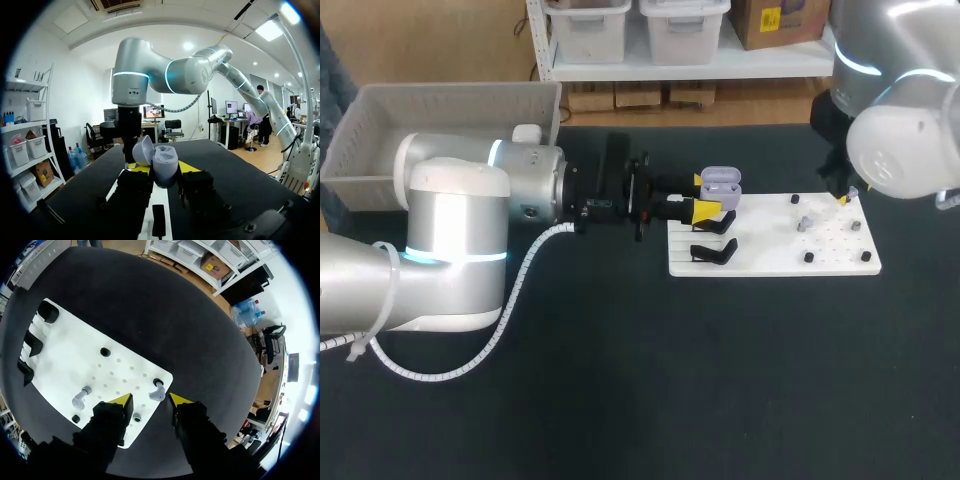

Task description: Pick up each earbud case from the left stands, insert the matching earbuds, close the lid, and place the case in the box.

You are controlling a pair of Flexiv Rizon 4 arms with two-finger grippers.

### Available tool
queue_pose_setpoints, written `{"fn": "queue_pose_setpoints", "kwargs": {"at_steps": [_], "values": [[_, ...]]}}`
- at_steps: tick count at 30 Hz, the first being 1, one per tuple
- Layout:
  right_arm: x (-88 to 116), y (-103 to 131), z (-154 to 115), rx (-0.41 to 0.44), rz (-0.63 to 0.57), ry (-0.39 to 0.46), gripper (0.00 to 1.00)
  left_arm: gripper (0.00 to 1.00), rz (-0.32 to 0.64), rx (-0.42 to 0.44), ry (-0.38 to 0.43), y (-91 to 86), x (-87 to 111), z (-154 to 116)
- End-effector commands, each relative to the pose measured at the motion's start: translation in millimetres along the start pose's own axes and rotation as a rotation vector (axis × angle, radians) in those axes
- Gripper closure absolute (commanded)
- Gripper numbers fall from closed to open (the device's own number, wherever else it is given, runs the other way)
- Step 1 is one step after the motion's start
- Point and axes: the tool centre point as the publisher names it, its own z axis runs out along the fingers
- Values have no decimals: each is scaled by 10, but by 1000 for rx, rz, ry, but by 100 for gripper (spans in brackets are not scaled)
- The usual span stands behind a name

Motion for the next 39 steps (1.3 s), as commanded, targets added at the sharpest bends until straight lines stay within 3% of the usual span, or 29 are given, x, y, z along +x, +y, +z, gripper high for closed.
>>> {"fn": "queue_pose_setpoints", "kwargs": {"at_steps": [1, 39], "values": [[-17, -17, 28, -1, 5, 3, 55, 100, 0, -2, 1, 4, 1, 6], [-36, -49, 120, -4, 15, 16, 65, 100, 0, -2, 1, 4, 1, 6]]}}
